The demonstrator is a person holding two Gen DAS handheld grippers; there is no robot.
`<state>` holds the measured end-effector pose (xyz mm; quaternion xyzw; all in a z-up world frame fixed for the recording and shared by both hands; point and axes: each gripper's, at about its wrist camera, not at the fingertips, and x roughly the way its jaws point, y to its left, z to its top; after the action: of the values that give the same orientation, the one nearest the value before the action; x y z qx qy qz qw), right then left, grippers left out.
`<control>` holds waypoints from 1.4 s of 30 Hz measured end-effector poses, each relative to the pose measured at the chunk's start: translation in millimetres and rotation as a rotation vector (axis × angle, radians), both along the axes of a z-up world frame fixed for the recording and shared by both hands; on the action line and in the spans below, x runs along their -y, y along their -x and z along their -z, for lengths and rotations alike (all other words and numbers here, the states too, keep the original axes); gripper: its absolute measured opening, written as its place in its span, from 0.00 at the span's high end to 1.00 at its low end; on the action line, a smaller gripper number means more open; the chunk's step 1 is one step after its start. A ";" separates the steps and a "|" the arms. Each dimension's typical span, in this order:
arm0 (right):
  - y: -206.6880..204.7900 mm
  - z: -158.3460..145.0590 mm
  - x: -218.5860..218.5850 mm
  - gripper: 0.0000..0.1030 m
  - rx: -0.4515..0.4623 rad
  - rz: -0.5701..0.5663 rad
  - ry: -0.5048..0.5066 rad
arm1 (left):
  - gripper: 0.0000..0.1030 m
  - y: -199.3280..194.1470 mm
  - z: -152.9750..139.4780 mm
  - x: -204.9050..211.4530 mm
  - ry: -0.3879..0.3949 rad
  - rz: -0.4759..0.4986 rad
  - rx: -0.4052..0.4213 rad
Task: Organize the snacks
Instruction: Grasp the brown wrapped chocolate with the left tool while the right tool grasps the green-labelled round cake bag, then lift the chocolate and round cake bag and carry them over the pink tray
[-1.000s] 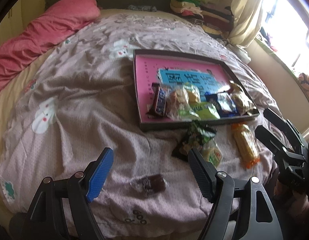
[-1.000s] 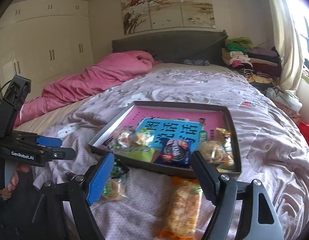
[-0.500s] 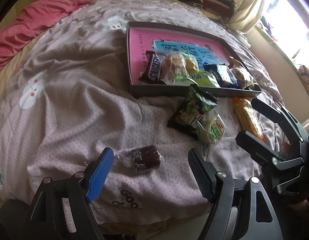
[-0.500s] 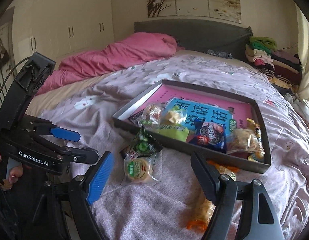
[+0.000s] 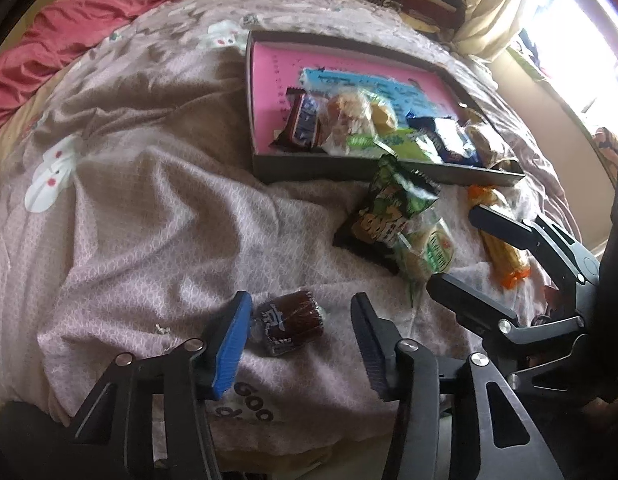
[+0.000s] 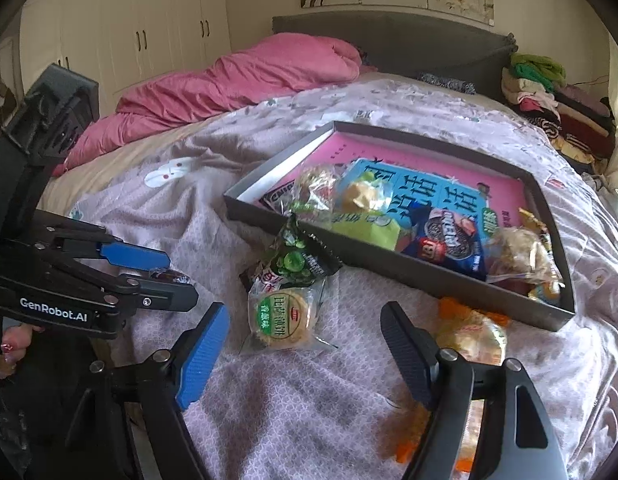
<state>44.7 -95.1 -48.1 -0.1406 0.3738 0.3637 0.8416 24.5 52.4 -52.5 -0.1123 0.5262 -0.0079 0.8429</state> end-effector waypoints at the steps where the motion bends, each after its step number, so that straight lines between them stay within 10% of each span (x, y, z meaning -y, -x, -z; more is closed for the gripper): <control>1: -0.2 2.4 -2.7 0.27 -0.004 -0.008 0.007 | 0.51 -0.5 2.3 -1.0 0.007 -0.002 -0.010; 14: -8.0 19.5 -16.0 0.58 -0.005 -0.055 0.051 | 0.60 -2.7 14.7 -6.9 0.047 -0.029 -0.041; 42: -32.5 -23.1 46.3 0.60 0.009 0.117 -0.157 | 0.64 -5.6 -36.2 10.6 -0.008 0.007 0.141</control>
<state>77.2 -141.4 -25.0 -0.0538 0.3481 0.3414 0.8714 30.1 41.8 -16.3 -0.1063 0.4659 -0.0167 0.8783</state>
